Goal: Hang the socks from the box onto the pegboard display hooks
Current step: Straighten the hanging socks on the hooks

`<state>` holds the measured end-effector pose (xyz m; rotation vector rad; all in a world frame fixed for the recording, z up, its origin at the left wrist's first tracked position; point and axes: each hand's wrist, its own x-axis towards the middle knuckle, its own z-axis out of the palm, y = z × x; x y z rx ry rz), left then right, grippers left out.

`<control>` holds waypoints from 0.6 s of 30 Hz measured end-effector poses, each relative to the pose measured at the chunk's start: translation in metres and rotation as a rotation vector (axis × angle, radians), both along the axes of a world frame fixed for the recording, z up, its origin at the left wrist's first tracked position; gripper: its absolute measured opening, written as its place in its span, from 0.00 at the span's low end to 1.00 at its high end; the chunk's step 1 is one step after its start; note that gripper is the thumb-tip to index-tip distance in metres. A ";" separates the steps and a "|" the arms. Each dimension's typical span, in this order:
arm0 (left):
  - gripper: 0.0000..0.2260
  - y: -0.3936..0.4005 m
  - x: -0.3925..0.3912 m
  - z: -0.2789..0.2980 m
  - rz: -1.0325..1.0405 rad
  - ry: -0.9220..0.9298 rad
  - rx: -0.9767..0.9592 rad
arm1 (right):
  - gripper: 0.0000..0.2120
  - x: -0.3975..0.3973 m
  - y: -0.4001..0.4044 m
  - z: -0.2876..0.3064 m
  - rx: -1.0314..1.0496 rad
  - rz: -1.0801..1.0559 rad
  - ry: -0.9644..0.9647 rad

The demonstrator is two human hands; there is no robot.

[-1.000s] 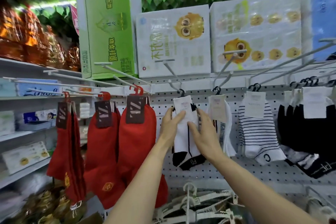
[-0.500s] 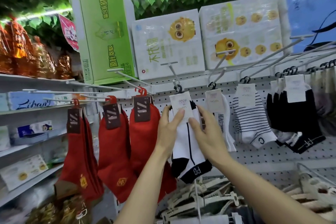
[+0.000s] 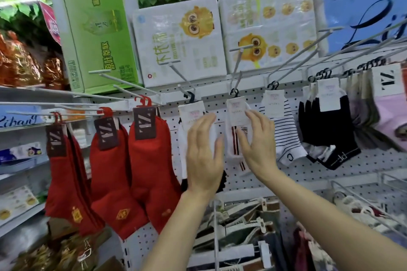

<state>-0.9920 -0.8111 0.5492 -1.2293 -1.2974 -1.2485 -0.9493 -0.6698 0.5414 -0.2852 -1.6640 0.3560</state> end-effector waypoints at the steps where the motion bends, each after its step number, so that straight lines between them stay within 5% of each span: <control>1: 0.19 0.016 0.003 -0.001 -0.032 -0.038 -0.095 | 0.25 -0.002 0.010 0.001 -0.022 0.002 -0.028; 4: 0.22 0.064 0.004 0.009 -0.102 -0.411 -0.252 | 0.28 -0.009 0.033 0.004 -0.108 0.080 -0.161; 9: 0.29 0.120 -0.039 0.048 -0.367 -0.912 -0.201 | 0.30 -0.023 0.055 0.010 -0.178 0.268 -0.257; 18: 0.13 0.124 -0.050 0.051 -0.578 -1.046 -0.130 | 0.25 -0.028 0.078 0.015 -0.161 0.379 -0.237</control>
